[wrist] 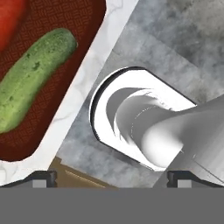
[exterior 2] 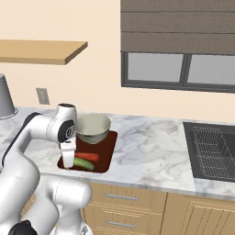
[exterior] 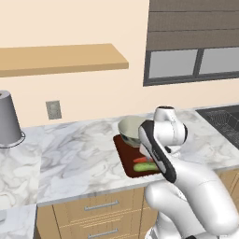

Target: Place the two vegetables and bowl onto the tray for setting up a vegetable dip station.

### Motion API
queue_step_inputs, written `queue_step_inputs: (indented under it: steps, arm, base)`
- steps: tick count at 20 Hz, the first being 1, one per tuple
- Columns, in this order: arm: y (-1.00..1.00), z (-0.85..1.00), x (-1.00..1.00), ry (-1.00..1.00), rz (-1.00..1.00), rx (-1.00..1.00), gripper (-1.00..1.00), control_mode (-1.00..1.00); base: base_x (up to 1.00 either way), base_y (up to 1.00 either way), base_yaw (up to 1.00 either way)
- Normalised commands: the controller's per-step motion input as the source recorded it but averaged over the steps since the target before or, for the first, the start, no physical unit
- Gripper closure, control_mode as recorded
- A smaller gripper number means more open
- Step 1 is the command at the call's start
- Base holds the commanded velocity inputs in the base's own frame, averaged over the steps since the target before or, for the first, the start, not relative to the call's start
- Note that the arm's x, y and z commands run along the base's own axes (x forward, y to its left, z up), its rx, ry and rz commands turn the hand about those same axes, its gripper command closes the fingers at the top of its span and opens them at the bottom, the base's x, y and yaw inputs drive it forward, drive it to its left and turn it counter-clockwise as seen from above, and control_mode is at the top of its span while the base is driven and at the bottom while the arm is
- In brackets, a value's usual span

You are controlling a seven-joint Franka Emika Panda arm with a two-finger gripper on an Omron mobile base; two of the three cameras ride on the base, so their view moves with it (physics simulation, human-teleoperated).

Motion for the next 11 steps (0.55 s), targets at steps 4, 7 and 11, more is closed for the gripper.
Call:
queue_step_inputs:
  steps: [4,7,11]
  arm:
    - [0.03,0.15,-0.32,-0.02,0.29,-0.03,-1.0,-1.0]
    - [0.02,0.15,-0.32,-0.07,0.31,-0.01,-1.0,-1.0]
    - [0.05,0.13,-0.31,-0.1,0.31,-0.01,-1.0,-1.0]
  base:
    - [0.0,0.0,0.0]
    - [0.0,0.0,0.0]
    - [0.0,0.0,0.0]
